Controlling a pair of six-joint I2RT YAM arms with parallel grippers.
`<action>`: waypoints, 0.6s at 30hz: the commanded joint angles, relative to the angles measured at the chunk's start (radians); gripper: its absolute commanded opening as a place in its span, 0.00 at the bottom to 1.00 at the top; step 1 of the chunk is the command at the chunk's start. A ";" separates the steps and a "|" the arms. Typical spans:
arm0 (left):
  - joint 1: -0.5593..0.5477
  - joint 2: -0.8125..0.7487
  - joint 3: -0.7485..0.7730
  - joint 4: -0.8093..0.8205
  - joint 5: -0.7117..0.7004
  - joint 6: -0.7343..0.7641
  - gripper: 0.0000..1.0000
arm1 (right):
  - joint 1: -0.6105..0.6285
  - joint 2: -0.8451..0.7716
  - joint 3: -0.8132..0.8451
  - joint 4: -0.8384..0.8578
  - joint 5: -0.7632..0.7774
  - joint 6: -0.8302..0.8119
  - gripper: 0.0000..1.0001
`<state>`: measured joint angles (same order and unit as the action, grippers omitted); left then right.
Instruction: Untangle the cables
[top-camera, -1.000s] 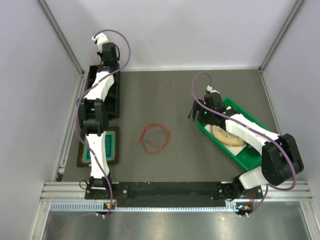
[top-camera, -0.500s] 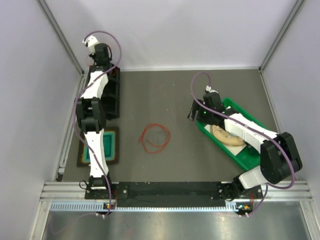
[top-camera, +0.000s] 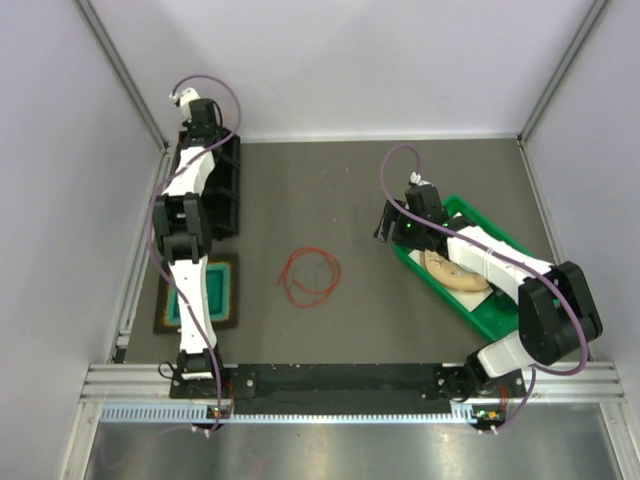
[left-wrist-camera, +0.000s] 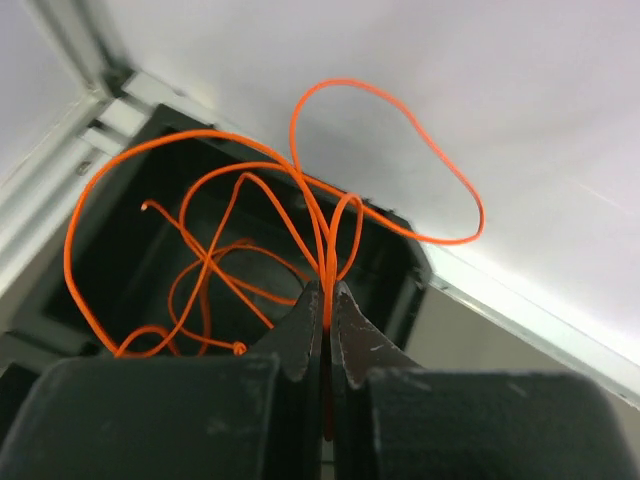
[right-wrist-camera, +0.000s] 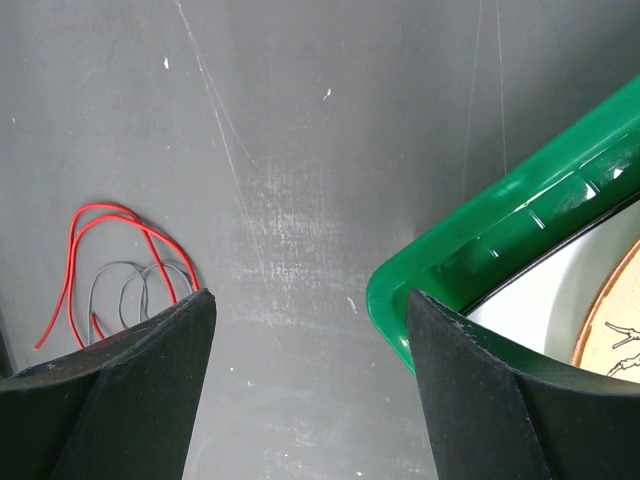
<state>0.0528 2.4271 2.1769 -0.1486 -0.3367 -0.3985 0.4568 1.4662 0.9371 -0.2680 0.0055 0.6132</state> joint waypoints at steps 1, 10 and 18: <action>0.007 0.061 0.129 -0.054 0.082 -0.007 0.00 | -0.003 0.009 0.043 0.049 -0.002 0.007 0.76; 0.050 0.118 0.144 0.001 0.160 -0.033 0.00 | -0.003 0.009 0.042 0.047 -0.001 0.007 0.76; 0.056 0.127 0.146 0.001 0.185 -0.008 0.28 | -0.004 0.014 0.039 0.050 -0.002 0.007 0.76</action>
<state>0.1043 2.5649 2.2787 -0.1753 -0.1841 -0.4191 0.4568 1.4673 0.9371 -0.2539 0.0051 0.6140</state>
